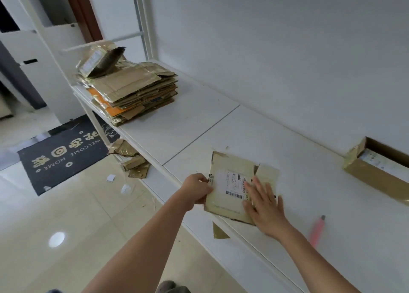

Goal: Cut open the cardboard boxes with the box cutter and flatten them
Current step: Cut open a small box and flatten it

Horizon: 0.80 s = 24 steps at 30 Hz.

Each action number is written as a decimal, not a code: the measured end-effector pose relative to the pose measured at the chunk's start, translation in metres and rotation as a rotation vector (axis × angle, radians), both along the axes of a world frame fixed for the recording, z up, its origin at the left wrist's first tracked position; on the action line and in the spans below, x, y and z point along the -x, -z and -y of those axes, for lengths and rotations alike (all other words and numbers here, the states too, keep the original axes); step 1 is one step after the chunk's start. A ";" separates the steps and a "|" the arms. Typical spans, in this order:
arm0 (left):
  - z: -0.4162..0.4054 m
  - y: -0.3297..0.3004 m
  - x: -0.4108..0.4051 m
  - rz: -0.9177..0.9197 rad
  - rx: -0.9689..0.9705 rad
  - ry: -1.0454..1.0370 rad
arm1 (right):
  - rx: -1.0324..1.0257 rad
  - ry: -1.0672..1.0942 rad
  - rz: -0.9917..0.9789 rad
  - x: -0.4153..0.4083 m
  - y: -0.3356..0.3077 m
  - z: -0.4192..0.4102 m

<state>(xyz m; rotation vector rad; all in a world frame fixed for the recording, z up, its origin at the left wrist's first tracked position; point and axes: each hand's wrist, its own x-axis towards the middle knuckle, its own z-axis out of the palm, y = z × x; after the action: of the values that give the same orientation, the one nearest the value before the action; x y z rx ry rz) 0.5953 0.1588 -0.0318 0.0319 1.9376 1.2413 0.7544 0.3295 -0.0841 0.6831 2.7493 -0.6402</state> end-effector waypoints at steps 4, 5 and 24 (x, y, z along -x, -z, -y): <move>0.026 -0.028 0.027 0.009 -0.139 -0.225 | -0.090 0.163 -0.306 0.041 -0.044 0.021; 0.035 -0.036 0.038 0.016 -0.184 -0.280 | -0.085 0.215 -0.410 0.056 -0.059 0.030; 0.258 -0.100 0.339 -0.091 -0.384 -0.544 | 0.150 0.044 -0.746 0.414 -0.189 0.205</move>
<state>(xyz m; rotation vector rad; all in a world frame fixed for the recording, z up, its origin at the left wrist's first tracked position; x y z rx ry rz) 0.2565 -0.0996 0.0679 -0.2613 1.8136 1.9888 0.3399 0.1240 0.1053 0.5470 3.2875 -1.3209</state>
